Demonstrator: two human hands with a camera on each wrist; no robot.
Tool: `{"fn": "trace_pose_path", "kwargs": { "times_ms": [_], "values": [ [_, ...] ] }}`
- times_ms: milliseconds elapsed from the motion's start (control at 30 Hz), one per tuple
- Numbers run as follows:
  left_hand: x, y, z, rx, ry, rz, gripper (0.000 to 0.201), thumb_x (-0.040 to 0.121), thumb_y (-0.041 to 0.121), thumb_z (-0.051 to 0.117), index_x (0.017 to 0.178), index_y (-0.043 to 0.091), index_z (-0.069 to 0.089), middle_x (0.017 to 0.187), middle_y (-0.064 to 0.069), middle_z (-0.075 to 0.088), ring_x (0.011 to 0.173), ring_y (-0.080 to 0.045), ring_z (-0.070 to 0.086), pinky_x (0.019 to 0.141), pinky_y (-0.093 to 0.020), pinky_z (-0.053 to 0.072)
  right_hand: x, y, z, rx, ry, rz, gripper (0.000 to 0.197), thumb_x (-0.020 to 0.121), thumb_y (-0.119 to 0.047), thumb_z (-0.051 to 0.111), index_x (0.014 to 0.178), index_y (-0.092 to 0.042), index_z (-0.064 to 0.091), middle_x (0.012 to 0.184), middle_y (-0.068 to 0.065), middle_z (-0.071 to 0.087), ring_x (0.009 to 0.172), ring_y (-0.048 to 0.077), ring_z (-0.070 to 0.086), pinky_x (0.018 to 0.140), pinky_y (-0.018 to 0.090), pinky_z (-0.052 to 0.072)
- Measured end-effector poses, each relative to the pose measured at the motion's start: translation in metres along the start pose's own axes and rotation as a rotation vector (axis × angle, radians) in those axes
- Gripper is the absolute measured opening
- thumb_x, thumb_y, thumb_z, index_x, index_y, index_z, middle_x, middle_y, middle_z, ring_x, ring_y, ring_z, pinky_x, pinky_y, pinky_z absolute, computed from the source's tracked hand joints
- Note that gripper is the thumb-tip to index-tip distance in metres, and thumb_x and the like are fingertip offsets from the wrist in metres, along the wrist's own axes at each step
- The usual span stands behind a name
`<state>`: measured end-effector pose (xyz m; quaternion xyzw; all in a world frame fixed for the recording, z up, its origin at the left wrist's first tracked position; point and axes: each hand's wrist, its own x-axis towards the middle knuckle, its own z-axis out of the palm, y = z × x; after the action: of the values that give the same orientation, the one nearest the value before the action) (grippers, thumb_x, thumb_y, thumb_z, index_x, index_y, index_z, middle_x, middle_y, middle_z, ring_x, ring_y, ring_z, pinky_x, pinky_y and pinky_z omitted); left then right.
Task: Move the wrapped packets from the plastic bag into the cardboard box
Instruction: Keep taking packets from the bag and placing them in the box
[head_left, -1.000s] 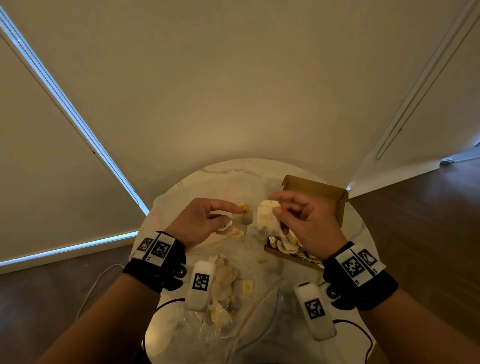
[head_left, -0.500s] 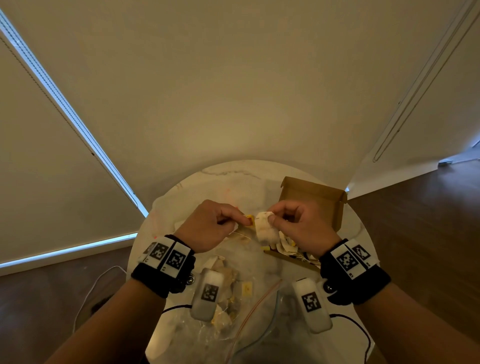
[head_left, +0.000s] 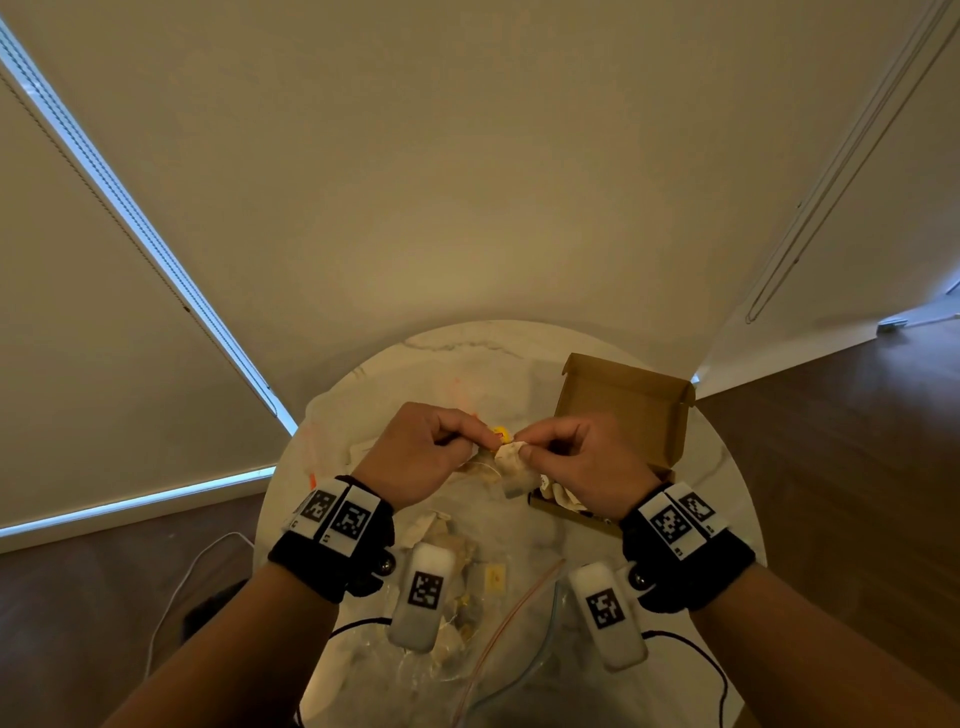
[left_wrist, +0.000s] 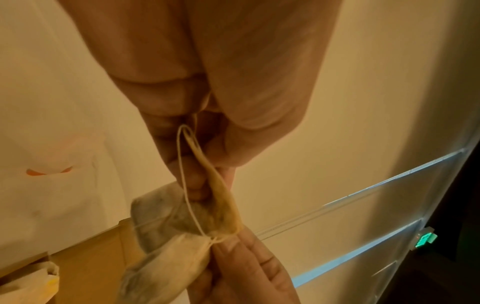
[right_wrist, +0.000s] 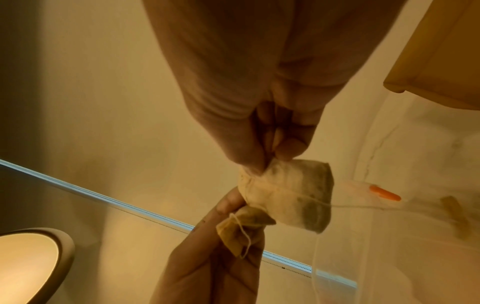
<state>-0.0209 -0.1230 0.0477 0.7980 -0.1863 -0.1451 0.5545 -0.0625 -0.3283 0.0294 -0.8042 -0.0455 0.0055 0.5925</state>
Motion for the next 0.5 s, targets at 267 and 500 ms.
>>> {"fn": "trace_pose_path", "kwargs": {
  "times_ms": [267,500],
  "values": [
    [-0.0012,0.0000,0.0016,-0.054,-0.012,0.005,0.039,0.087,-0.014,0.050,0.089,0.015,0.078,0.099,-0.003,0.075,0.092,-0.009,0.069,0.074,-0.016,0.050,-0.0020,-0.0057,0.0013,0.014,0.020,-0.017,0.008,0.084,-0.005,0.070,0.087,-0.008,0.077,0.079,-0.002,0.074,0.068,0.001,0.067,0.063,0.015,0.052],
    [0.0025,-0.0069,0.0013,0.004,0.094,-0.032,0.040,0.085,-0.012,0.053,0.085,0.020,0.078,0.103,-0.006,0.074,0.100,-0.015,0.069,0.090,-0.035,0.055,-0.0020,-0.0034,-0.0051,0.073,0.092,-0.002,0.008,0.087,-0.008,0.068,0.084,-0.014,0.073,0.081,0.006,0.074,0.077,0.024,0.070,0.072,0.040,0.058]
  ]
}}
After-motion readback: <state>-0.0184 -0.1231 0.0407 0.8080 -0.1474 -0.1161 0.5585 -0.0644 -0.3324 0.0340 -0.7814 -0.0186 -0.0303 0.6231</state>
